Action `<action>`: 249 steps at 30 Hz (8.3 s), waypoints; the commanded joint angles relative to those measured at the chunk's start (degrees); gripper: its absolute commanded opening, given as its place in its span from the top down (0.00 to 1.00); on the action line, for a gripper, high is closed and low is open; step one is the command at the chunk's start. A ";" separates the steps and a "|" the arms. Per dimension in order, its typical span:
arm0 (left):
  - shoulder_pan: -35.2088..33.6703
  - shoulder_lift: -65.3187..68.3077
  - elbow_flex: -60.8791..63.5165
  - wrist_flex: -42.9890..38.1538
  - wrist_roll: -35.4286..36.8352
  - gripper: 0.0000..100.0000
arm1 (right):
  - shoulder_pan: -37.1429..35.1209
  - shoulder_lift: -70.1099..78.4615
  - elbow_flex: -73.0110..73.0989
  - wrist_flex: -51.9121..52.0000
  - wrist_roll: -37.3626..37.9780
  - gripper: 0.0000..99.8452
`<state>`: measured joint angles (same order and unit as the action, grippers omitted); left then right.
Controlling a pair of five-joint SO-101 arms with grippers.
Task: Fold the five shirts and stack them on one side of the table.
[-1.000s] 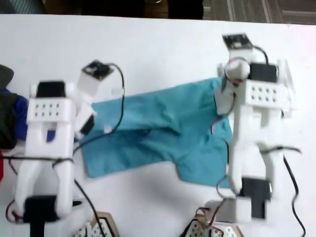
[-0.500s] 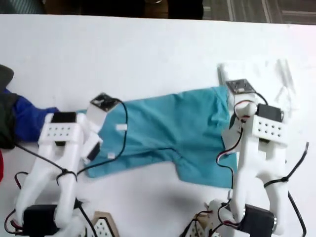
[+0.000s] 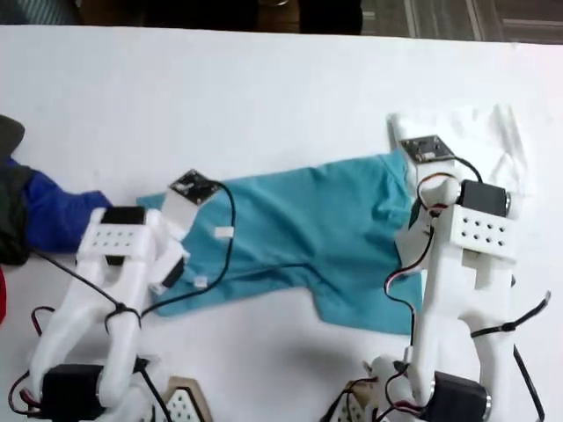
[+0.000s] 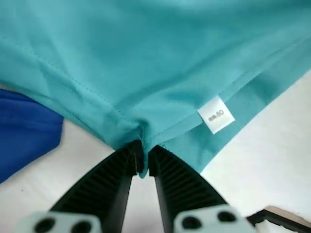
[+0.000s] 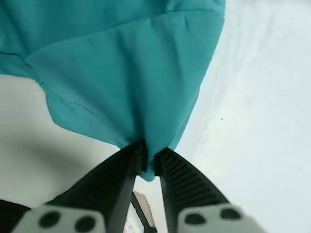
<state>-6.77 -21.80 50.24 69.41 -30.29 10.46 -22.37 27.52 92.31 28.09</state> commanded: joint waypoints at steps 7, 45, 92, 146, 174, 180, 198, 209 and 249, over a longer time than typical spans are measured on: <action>1.05 -2.20 -0.13 3.25 0.62 0.97 | -0.13 -5.67 -2.99 4.97 1.85 0.98; -5.54 -2.37 -7.52 11.43 -4.66 0.82 | -0.57 -8.31 -3.78 -2.33 1.32 0.85; -3.16 18.29 -34.51 23.65 -1.85 0.97 | -9.89 28.44 -22.42 -19.82 -9.14 0.98; -14.42 40.62 -64.57 31.47 2.11 0.97 | 2.59 0.57 23.91 -40.84 -11.87 0.98; -10.46 49.41 -54.64 -2.64 3.87 0.97 | 2.42 -5.93 38.77 -56.22 -12.40 0.98; -10.02 60.22 -69.58 11.96 3.87 0.97 | 2.42 -5.93 38.77 -56.22 -12.40 0.98; -9.05 41.14 -60.88 30.24 0.44 0.97 | 2.33 -5.93 39.74 -58.68 -12.40 0.98; -5.80 14.68 -13.93 0.79 -0.62 0.97 | 2.33 -5.93 39.74 -58.68 -12.40 0.98; -3.16 -6.51 -1.54 9.41 -1.14 0.97 | 2.33 -5.93 39.82 -58.95 -12.40 0.98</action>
<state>-12.13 -24.62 47.52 78.73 -30.81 12.75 -26.51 67.52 34.46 16.22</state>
